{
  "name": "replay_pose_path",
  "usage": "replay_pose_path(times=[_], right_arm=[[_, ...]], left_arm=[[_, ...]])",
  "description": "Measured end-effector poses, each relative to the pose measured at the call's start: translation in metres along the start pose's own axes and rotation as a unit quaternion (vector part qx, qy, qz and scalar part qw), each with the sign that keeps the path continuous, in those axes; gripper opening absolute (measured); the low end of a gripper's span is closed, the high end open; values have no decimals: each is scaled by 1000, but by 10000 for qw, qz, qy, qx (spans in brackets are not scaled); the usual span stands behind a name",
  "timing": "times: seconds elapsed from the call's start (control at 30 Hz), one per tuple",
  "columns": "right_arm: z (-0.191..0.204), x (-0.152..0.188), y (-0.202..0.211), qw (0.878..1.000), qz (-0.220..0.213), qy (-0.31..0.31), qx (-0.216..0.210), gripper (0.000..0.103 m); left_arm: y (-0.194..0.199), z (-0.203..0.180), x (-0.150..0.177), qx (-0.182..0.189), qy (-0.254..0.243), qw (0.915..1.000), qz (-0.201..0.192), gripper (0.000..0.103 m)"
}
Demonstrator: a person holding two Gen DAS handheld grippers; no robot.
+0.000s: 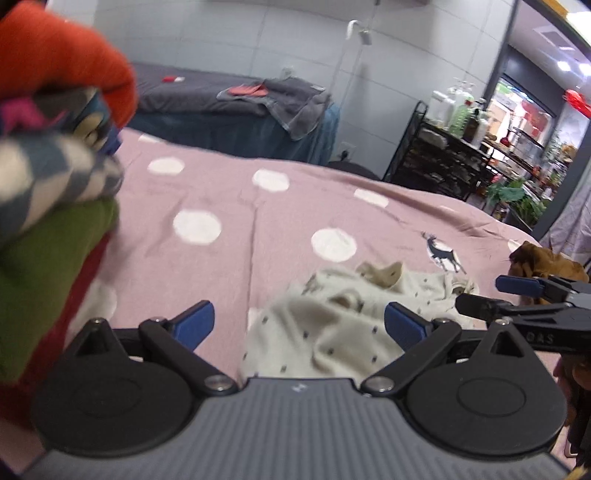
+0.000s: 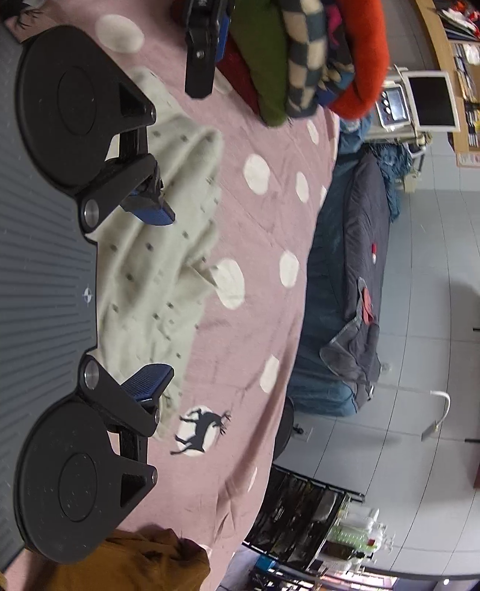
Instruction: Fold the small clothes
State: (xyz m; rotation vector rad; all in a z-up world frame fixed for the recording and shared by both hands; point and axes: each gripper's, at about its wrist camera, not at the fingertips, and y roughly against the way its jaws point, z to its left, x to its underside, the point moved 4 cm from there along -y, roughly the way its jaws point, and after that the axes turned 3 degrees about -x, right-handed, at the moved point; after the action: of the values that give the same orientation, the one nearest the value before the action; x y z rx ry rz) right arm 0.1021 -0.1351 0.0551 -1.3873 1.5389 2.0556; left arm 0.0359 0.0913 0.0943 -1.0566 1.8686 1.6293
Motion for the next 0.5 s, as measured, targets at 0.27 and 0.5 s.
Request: replay_pose_path(times=[0.27, 0.5], right_arm=[[-31, 13, -28, 9900, 409, -1227, -562, 103], [14, 24, -52, 9910, 712, -423, -1053, 30]], left_arm=[[-65, -40, -1, 339, -672, 9935, 850, 98], [-75, -53, 32, 345, -962, 9898, 992, 25]])
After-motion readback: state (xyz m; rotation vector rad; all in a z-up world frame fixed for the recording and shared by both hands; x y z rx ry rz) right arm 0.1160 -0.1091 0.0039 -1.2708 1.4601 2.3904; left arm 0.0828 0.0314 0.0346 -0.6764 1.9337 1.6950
